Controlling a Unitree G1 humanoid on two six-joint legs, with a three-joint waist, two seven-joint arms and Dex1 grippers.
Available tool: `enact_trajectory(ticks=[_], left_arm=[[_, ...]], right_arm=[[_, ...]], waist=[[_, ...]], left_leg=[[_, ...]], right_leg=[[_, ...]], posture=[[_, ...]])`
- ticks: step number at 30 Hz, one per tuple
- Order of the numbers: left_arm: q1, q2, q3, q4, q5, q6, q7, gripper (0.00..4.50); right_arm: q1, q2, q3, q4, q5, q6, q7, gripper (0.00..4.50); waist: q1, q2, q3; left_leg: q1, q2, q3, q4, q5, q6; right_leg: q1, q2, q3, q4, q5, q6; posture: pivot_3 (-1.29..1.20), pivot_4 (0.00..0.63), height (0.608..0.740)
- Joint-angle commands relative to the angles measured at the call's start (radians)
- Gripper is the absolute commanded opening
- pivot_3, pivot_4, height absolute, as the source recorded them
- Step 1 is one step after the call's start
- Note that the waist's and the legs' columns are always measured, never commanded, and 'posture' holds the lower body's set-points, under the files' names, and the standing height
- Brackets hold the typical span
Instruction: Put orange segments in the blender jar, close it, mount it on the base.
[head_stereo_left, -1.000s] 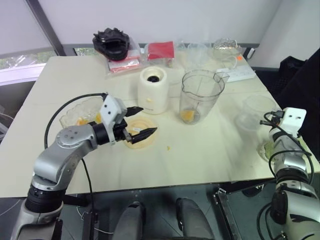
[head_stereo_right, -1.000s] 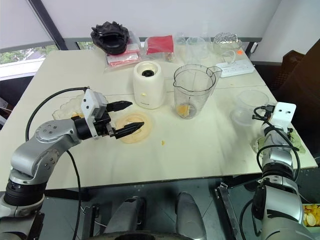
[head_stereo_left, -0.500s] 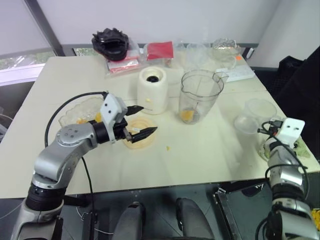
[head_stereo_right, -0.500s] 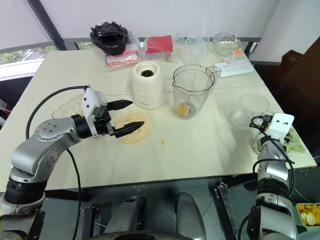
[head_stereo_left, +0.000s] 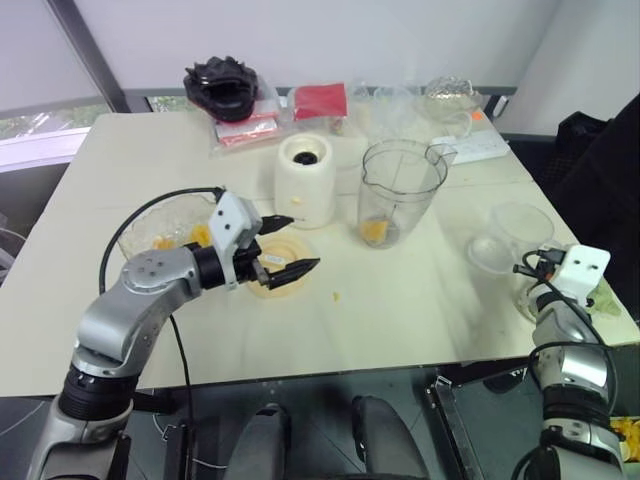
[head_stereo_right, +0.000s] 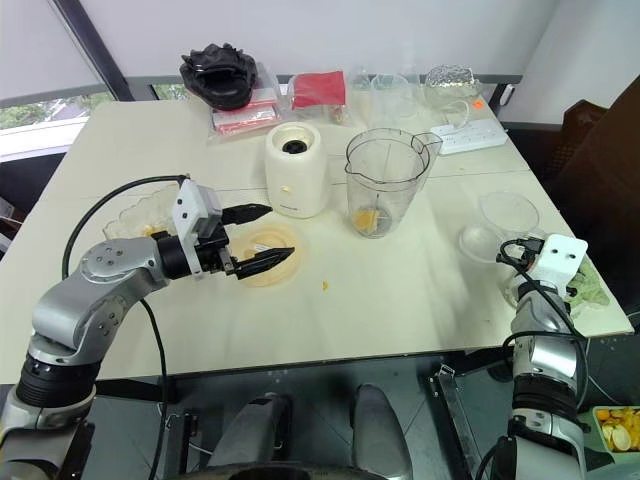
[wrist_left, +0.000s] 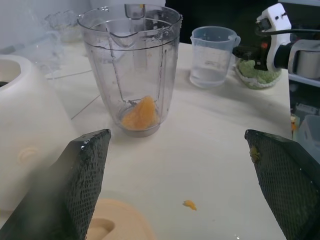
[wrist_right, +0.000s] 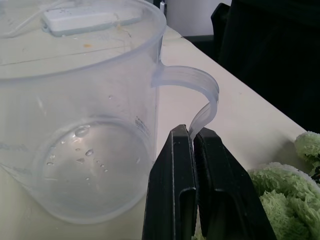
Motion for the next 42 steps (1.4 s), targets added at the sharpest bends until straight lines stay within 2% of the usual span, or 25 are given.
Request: enact_trajectory(ticks=[1, 11, 25, 31, 35, 40, 42], left_arm=[[-0.012, 0.004, 0.014, -0.012, 0.004, -0.029, -0.002, 4.50], [-0.017, 0.008, 0.003, -0.002, 0.012, -0.042, -0.012, 4.50], [-0.016, 0.004, -0.001, 0.003, 0.020, -0.049, -0.023, 4.50], [-0.012, 0.003, 0.000, 0.003, 0.019, -0.047, -0.025, 4.50], [-0.009, -0.003, 0.000, 0.014, 0.022, -0.056, -0.025, 4.50], [-0.008, -0.018, -0.009, 0.018, 0.032, -0.065, -0.019, 4.50], [-0.003, -0.025, -0.012, 0.021, 0.038, -0.073, -0.019, 4.50]], right_arm=[[-0.003, 0.012, -0.016, -0.041, 0.001, -0.008, -0.018, 0.04], [-0.054, 0.084, -0.005, -0.180, -0.014, -0.016, -0.126, 0.04], [-0.076, 0.127, -0.003, -0.295, 0.026, 0.053, -0.136, 0.04], [-0.154, 0.083, -0.009, -0.351, 0.043, 0.129, -0.134, 0.04], [-0.283, -0.004, -0.009, -0.348, 0.052, 0.213, -0.116, 0.04], [-0.375, -0.087, 0.006, -0.326, 0.053, 0.295, -0.070, 0.04], [-0.419, -0.143, 0.037, -0.324, 0.042, 0.337, -0.017, 0.04]], waist=[[0.000, 0.000, 0.000], [0.000, 0.001, 0.000], [0.000, 0.001, 0.001], [0.000, 0.003, 0.002], [0.000, 0.004, 0.003], [0.001, 0.004, 0.003], [0.002, 0.005, 0.003]], left_leg=[[0.000, 0.000, 0.000, 0.000, 0.000, 0.000], [0.000, 0.000, 0.000, 0.000, 0.000, 0.000], [0.000, 0.000, 0.000, 0.000, 0.000, 0.000], [0.000, 0.000, 0.000, 0.000, 0.000, 0.000], [-0.002, 0.000, 0.000, 0.000, 0.000, 0.000], [-0.002, 0.000, -0.001, -0.001, 0.000, 0.000], [-0.003, 0.000, -0.001, -0.001, 0.000, 0.000]], right_leg=[[0.000, 0.000, 0.000, 0.000, 0.000, 0.000], [0.000, 0.000, 0.000, 0.000, 0.000, 0.000], [-0.001, 0.000, 0.000, 0.000, 0.000, 0.000], [-0.001, 0.000, 0.000, 0.000, 0.000, 0.000], [-0.002, 0.000, 0.000, -0.001, 0.000, 0.000], [-0.002, 0.000, -0.001, -0.001, 0.002, 0.003], [-0.002, 0.000, -0.001, -0.002, 0.002, 0.003]], posture=[[0.00, 0.150, 0.740], [0.00, 0.150, 0.740], [0.00, 0.150, 0.740], [0.00, 0.150, 0.740], [0.00, 0.150, 0.740], [0.00, 0.150, 0.740], [0.00, 0.150, 0.740]])
